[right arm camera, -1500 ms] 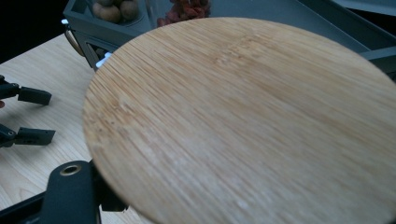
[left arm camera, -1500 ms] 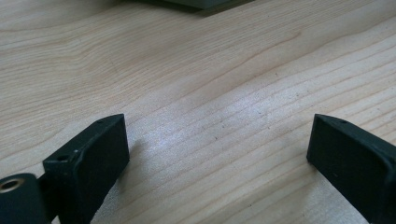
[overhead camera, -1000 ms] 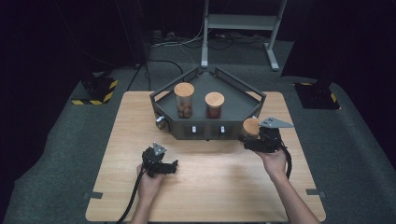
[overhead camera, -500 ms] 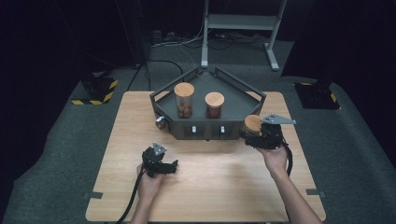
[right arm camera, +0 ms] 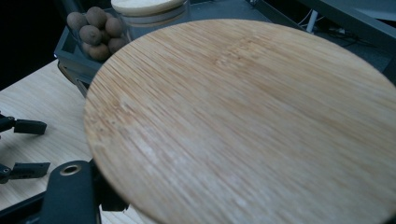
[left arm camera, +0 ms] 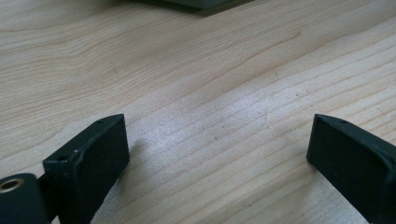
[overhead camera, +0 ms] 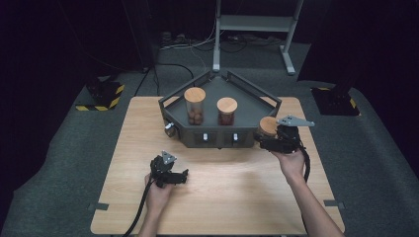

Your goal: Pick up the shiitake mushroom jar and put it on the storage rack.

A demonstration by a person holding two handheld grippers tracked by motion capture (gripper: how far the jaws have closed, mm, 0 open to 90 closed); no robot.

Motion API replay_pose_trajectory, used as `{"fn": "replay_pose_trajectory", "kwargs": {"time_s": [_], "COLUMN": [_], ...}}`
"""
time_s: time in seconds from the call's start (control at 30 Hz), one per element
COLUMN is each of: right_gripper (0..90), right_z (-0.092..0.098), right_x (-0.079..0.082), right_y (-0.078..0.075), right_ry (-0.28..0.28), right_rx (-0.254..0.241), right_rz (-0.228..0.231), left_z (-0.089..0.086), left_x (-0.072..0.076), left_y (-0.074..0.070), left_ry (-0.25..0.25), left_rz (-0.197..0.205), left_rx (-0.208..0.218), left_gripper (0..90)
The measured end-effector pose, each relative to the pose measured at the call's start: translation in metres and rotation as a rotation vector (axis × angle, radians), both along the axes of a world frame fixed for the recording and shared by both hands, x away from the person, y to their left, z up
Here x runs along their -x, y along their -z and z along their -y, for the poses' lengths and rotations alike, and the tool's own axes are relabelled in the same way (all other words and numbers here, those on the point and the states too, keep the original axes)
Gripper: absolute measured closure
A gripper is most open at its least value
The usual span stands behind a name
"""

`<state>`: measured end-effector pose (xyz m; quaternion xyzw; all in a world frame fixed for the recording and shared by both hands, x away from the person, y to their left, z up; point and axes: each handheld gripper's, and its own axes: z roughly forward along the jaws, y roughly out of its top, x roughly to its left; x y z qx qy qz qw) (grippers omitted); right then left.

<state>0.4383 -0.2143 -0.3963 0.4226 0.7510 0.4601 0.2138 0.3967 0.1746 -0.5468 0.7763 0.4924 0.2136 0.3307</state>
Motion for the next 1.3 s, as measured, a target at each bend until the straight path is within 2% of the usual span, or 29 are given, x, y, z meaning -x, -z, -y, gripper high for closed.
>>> {"fn": "replay_pose_trajectory", "kwargs": {"time_s": [0.53, 0.83, 1.1, 1.3], "right_gripper": [25.1, 25.1, 25.2, 25.2], "right_z": [-0.010, -0.012, -0.009, -0.008], "right_x": [-0.014, -0.020, -0.026, -0.031], "right_y": [-0.016, -0.023, -0.026, -0.031], "right_ry": [0.003, 0.011, 0.026, 0.036], "right_rx": [0.002, -0.015, -0.038, -0.032], "right_rz": [0.013, 0.014, 0.012, 0.008], "left_z": [0.000, 0.000, 0.000, 0.000], "left_x": [0.000, 0.000, 0.000, 0.000], "left_y": [0.000, 0.000, 0.000, 0.000], "left_ry": [0.001, 0.000, 0.001, 0.000], "left_rz": [0.000, 0.000, 0.000, 0.000], "left_rx": [-0.001, -0.001, -0.002, -0.001], "left_gripper": [5.7, 5.7, 5.7, 5.7]}}
